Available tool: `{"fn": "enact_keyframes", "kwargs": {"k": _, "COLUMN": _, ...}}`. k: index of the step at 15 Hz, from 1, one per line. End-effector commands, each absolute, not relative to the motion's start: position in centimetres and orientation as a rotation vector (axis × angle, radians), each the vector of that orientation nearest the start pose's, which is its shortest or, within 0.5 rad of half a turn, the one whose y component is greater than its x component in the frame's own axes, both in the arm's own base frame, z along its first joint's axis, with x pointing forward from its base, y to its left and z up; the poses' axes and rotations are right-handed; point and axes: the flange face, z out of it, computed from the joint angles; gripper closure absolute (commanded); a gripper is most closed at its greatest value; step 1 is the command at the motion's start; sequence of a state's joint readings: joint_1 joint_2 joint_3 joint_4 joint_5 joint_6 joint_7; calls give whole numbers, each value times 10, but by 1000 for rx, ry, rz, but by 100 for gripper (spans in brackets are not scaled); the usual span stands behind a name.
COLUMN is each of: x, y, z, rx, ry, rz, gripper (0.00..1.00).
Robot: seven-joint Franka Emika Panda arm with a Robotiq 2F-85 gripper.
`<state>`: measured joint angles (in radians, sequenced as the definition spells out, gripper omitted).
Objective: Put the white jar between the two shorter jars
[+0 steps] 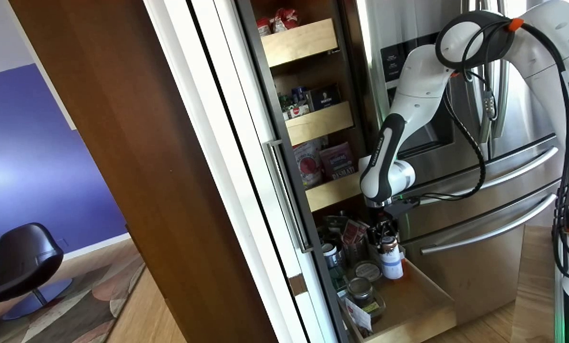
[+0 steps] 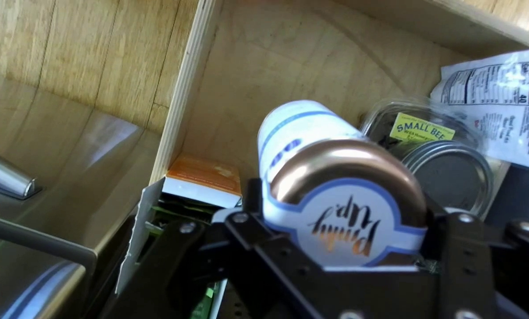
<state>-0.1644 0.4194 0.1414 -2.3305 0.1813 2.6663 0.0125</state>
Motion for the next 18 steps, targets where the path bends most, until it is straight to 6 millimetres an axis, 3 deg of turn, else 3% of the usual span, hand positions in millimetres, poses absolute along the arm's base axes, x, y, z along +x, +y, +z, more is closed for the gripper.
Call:
{"fn": "enact_keyframes", "kwargs": {"k": 1, "x": 514, "y": -16, "z": 142, "rx": -2970, "ry": 332, "rz": 178, "gripper": 51}}
{"fn": "enact_keyframes", "kwargs": {"k": 11, "x": 546, "y": -8, "z": 97, "rx": -2972, "ry": 329, "rz": 184, "gripper": 51}}
{"fn": "enact_keyframes", "kwargs": {"k": 18, "x": 569, "y": -4, "z": 77, "rx": -2991, "ry": 316, "rz": 62, "gripper": 51}}
